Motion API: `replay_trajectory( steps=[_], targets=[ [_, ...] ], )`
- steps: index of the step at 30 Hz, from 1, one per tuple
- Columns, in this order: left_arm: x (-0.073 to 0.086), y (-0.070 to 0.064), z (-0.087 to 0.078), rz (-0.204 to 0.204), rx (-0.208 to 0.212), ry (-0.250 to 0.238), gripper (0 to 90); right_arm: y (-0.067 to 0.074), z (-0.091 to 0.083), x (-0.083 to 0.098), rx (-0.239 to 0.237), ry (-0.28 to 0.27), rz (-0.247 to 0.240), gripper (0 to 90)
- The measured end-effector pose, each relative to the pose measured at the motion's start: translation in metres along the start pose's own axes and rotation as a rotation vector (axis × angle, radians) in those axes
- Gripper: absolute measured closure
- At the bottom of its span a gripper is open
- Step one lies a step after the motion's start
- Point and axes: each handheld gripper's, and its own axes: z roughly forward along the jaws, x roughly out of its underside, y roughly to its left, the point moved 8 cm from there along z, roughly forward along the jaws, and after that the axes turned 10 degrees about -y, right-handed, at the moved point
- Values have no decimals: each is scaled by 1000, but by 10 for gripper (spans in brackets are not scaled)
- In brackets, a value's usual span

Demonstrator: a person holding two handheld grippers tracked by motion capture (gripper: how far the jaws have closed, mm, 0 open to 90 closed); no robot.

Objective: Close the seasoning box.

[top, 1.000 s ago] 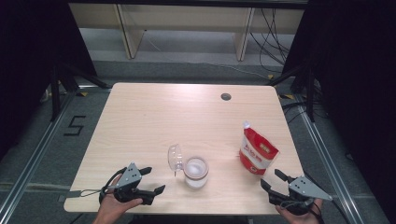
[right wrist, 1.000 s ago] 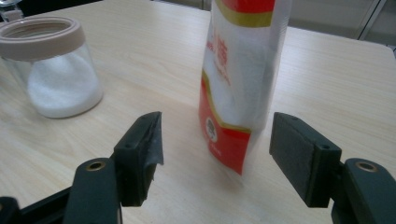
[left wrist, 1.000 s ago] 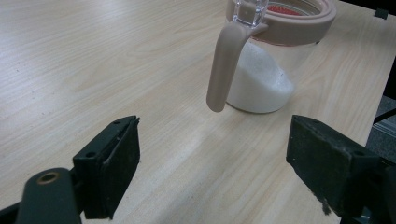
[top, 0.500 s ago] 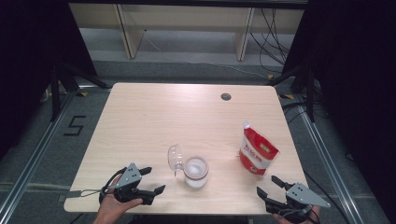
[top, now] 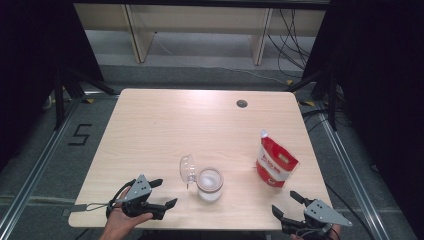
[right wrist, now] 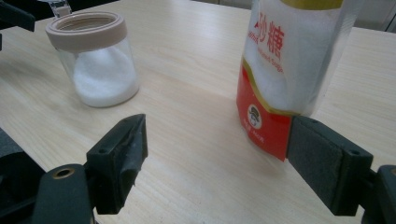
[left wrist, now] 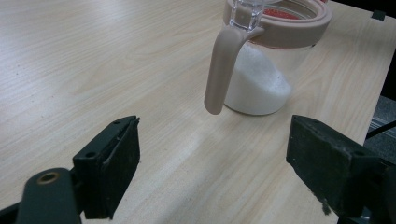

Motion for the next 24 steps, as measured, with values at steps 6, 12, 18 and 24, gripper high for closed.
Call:
replay_trajectory(
  steps=[6,12,18,24],
  targets=[
    [-2,3,-1,26,-7,7,171,0,0,1,-9,6,16,222],
    [-7,-3,0,4,-4,-14,329,-1,1,2,-4,16,-6,228],
    [-7,-2,0,40,-5,5,432,-1,1,2,-3,17,-11,231],
    [-12,-3,-2,38,-15,-14,560,1,1,3,-6,25,-4,235]
  ],
)
